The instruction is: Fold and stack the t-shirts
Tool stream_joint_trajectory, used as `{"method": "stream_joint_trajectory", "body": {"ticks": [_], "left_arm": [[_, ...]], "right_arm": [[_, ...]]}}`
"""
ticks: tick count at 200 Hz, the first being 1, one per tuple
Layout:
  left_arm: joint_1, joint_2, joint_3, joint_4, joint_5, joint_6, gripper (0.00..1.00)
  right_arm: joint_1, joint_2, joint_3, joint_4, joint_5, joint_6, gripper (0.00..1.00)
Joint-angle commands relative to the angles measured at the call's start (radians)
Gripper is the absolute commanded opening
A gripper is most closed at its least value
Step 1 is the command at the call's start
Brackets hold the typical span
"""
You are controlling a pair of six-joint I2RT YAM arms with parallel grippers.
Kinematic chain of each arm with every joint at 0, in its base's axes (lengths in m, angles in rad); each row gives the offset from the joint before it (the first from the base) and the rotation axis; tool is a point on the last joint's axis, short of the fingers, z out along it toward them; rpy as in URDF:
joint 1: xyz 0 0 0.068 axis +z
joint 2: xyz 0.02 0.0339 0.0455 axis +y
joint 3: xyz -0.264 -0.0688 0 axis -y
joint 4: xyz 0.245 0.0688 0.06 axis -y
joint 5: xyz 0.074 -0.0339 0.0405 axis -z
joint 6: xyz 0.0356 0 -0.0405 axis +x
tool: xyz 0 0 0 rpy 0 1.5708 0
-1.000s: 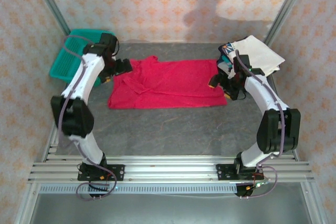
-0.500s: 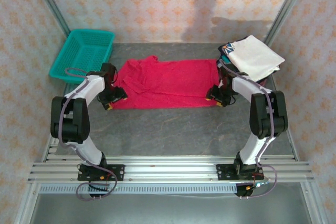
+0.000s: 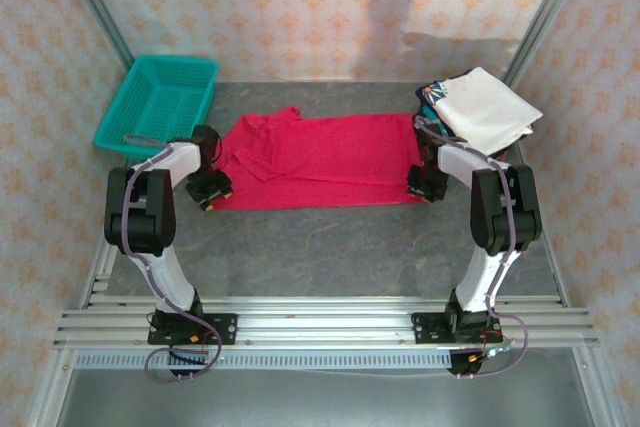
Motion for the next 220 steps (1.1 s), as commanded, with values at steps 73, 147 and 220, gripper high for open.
{"method": "stream_joint_trajectory", "body": {"ticks": [73, 147, 220], "left_arm": [[-0.023, -0.352, -0.191, -0.109, 0.038, -0.001, 0.59], [-0.243, -0.388, 0.023, -0.100, 0.015, -0.065, 0.65], [-0.278, -0.389, 0.002, -0.066, -0.003, -0.084, 0.64]], "right_arm": [[-0.001, -0.270, -0.162, -0.142, -0.061, 0.112, 0.41], [0.002, -0.224, -0.064, -0.108, -0.166, 0.093, 0.37], [0.002, -0.071, -0.004, -0.044, -0.163, 0.117, 0.34]]}}
